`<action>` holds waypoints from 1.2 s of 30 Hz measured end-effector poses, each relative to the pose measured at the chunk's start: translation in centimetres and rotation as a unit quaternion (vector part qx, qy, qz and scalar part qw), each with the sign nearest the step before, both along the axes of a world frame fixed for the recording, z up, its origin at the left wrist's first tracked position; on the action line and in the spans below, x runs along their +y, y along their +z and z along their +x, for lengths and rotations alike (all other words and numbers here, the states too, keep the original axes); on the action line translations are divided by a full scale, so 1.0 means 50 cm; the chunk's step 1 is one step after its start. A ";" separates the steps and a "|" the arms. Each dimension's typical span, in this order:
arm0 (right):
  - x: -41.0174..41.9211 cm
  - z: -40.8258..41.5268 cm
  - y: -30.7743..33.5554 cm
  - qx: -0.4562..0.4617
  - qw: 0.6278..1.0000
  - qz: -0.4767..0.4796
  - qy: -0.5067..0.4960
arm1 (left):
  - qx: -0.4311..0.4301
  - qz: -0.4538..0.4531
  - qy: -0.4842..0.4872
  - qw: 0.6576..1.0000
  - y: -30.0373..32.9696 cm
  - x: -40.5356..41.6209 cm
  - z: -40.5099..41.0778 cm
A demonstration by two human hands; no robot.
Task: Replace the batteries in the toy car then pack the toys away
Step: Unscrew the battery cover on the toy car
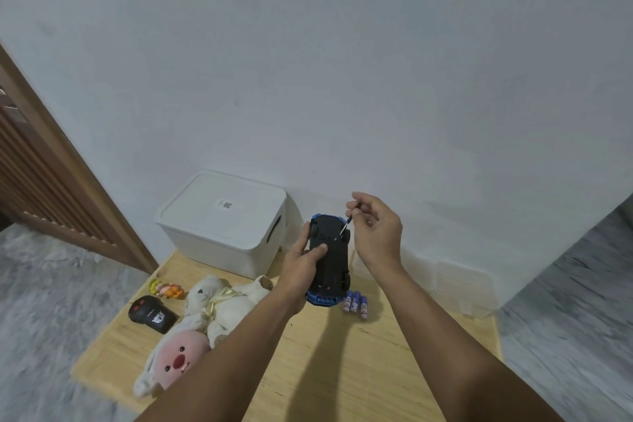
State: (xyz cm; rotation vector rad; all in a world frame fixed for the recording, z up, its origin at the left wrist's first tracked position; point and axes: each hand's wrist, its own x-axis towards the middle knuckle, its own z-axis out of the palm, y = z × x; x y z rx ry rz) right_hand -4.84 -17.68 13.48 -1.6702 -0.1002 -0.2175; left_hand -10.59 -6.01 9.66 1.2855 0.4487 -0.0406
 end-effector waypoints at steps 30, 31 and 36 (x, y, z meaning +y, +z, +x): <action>-0.007 -0.004 -0.007 -0.008 1.000 0.010 0.012 | 0.011 -0.021 -0.001 1.000 -0.003 -0.004 0.007; -0.007 -0.004 -0.007 -0.010 1.000 0.009 0.012 | 0.009 -0.022 -0.002 1.000 -0.002 -0.004 0.006; -0.007 -0.005 -0.009 -0.023 1.000 -0.003 0.013 | 0.008 -0.026 -0.006 1.000 0.000 -0.005 0.005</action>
